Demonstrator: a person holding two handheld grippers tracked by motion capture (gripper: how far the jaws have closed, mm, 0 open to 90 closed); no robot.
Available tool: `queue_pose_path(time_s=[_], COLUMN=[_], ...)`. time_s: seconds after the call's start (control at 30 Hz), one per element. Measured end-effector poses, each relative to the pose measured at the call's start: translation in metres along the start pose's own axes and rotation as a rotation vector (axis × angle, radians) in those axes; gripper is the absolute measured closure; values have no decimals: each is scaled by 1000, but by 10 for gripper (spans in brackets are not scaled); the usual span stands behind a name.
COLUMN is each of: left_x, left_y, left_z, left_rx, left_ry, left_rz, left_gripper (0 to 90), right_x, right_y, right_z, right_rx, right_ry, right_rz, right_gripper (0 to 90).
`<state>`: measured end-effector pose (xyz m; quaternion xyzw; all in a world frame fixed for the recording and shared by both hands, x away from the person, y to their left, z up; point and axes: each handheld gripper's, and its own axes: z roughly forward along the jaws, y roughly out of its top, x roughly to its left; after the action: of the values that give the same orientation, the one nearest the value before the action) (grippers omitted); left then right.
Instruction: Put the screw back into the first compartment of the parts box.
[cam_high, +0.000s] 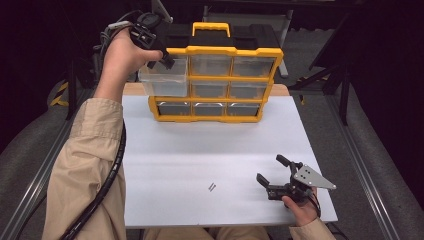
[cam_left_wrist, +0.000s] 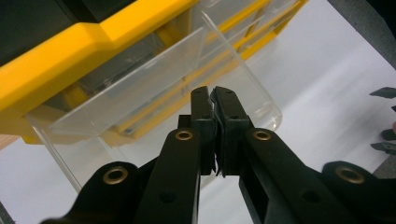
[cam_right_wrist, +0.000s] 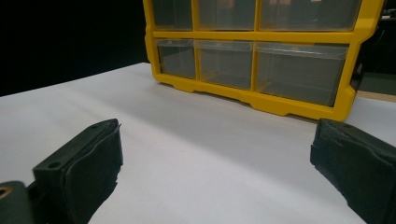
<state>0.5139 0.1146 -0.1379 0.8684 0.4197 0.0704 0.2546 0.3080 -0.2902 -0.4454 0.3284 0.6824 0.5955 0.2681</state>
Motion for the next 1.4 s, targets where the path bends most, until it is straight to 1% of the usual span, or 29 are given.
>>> queue_pose_path(time_s=[0.03,0.1,0.17,0.23,0.27,0.33,0.37,0.4,0.53,0.57,0.63,0.67,0.7,0.77,0.87,0.9,0.97,1.0,1.03,1.1,1.17,1.23,1.27,1.3,1.33,1.37,1.4], left_x=[2,5,6,4,3,0,-1,-3,-11,-11,-17,-21,-24,-27,-31,-33,-36,-36,-39,-41,-44,-46,-46,-47,-48,-49,-50], left_y=[0,-1,-2,-3,-3,-5,-6,-8,-14,-14,-18,-21,-24,-28,-33,-34,-37,-37,-40,-42,-46,-50,-50,-52,-54,-57,-59], left_z=[2,3,5,5,4,1,-1,-5,-17,-17,-22,-24,-25,-25,-22,-20,-16,-16,-12,-10,-2,3,3,6,9,13,17], left_rx=[-9,-35,-32,-35,-36,-38,-40,-37,-57,-57,-53,-52,-47,-50,-61,-57,-64,-64,-72,-77,-79,-89,-89,-89,-90,-92,-84], left_ry=[0,13,16,17,2,2,-2,-14,-32,-32,-59,-69,-77,-88,-108,-106,-119,-119,-122,-129,-141,-147,-147,-149,-145,-152,-152], left_rz=[0,-3,-5,5,4,12,13,25,43,43,63,75,82,88,90,98,110,110,133,138,158,163,163,169,172,179,182], left_gripper=[878,872,853,814,795,772,765,762,718,708,698,677,670,648,612,594,569,543,516,477,432,389,375,375,351,336,315], right_x=[0,0,0,0,0,0,0,0,1,1,1,1,1,2,2,2,1,2,2,2,3,3,3,3,3,3,3], right_y=[0,0,0,0,0,0,0,0,0,0,0,0,0,0,0,0,0,0,0,0,0,0,0,0,0,0,0], right_z=[0,0,0,0,0,0,0,0,0,0,-1,0,0,0,0,0,0,0,0,0,0,0,0,1,1,1,1], right_rx=[1,1,1,-2,-2,-1,-2,-3,-4,-4,0,0,3,4,1,1,4,2,4,3,5,2,2,2,1,1,1], right_ry=[-1,-2,-1,0,-1,0,1,1,0,0,2,5,5,5,5,5,7,4,6,7,8,10,10,11,11,12,11], right_rz=[0,3,2,6,5,6,2,4,1,1,1,-3,-13,-9,-11,-13,-18,-11,-13,-13,-12,-13,-13,-13,-12,-11,-11], right_gripper=[27,27,27,27,27,27,27,27,27,27,27,28,28,28,30,30,30,30,30,30,30,30,30,30,30,30,30])
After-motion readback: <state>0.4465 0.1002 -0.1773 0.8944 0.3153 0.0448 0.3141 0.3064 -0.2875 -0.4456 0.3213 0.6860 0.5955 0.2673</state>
